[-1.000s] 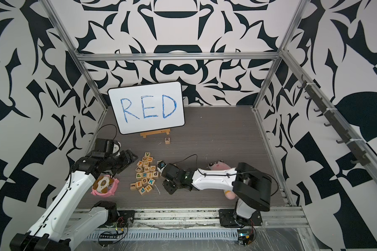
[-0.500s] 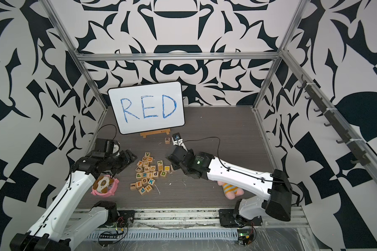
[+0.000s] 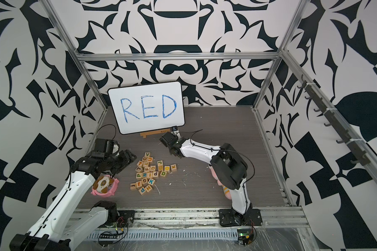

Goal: Assemble the uppercase word "red" with letter blocks
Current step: Place the letter block at the center of the board.

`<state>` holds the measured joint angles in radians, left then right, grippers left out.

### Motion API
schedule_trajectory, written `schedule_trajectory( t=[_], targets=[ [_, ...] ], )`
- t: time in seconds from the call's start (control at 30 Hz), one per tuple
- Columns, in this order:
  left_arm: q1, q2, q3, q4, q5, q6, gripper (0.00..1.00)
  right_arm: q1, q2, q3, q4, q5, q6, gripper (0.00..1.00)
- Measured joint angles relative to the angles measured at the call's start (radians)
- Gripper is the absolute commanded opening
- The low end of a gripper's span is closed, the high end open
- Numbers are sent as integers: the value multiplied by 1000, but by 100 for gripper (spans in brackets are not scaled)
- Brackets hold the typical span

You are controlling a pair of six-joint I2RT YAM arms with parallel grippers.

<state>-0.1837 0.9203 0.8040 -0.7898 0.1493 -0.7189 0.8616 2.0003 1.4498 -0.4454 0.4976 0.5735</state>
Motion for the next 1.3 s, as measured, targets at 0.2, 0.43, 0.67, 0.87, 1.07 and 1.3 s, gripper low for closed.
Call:
schedule_trajectory(
  t=[0.2,0.43,0.67,0.87,1.07,1.3],
  targets=[
    [0,-2,0,0,0,0,67,-29,77,16,70,-17,1,5],
    [0,-3,0,0,0,0,67,-57,103,18,137,-33,-1,12],
    [0,-3,0,0,0,0,67,-77,137,23,184,-57,-5,16],
    [0,-3,0,0,-1,0,67,-83,173,51,197,-73,-11,20],
    [0,-3,0,0,-1,0,67,-84,195,77,215,-87,-12,31],
    [0,-3,0,0,-1,0,67,-89,202,86,222,-100,-13,47]
  ],
)
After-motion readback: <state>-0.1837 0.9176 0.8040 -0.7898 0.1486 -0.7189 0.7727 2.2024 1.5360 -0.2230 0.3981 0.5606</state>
